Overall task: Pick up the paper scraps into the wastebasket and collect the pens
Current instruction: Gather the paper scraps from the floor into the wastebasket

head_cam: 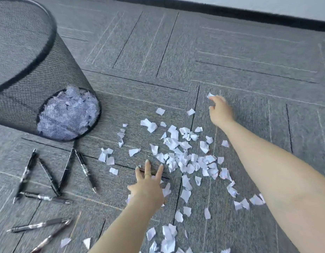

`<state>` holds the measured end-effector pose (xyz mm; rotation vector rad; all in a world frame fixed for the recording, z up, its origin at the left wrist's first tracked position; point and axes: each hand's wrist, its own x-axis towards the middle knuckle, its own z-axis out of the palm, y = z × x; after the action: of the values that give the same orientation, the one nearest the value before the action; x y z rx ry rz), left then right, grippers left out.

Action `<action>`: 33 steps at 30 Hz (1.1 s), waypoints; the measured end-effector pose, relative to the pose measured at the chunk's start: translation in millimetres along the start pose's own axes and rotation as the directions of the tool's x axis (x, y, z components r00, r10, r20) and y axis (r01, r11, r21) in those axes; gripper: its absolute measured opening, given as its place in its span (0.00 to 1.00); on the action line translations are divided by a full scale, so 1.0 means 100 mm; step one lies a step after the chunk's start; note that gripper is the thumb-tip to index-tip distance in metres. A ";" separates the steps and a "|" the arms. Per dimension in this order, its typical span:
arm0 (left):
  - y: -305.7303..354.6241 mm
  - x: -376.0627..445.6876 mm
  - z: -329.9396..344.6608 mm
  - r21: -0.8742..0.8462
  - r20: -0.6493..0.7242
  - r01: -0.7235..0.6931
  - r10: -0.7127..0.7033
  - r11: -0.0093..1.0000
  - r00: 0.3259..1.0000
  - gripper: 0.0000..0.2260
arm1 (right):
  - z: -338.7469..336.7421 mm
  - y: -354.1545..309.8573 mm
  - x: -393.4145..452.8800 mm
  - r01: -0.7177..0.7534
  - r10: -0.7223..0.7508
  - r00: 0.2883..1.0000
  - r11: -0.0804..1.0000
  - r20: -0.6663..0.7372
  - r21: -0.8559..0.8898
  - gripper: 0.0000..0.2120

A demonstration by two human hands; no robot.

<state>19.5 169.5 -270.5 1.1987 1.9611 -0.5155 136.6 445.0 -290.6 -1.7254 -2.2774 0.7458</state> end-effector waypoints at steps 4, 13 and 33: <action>0.02 -0.03 -0.02 0.045 0.009 -0.003 0.002 0.999 1.000 0.38 | 0.16 0.08 0.32 -0.004 0.010 0.997 0.997 0.080 -0.077 0.21; 0.01 -0.05 -0.09 0.038 0.052 -0.015 0.013 0.999 0.999 0.37 | 0.23 -0.25 -0.34 0.185 -0.181 0.981 0.981 -0.067 0.062 0.10; 0.01 -0.04 0.00 0.237 -0.003 -0.023 0.025 0.971 1.000 0.31 | 0.47 -0.07 -1.20 0.051 -0.049 0.998 0.997 0.030 -0.065 0.15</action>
<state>21.2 167.3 -267.8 1.3699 1.9275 -0.7516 146.7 318.0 -309.6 -1.6891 -2.3799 0.6968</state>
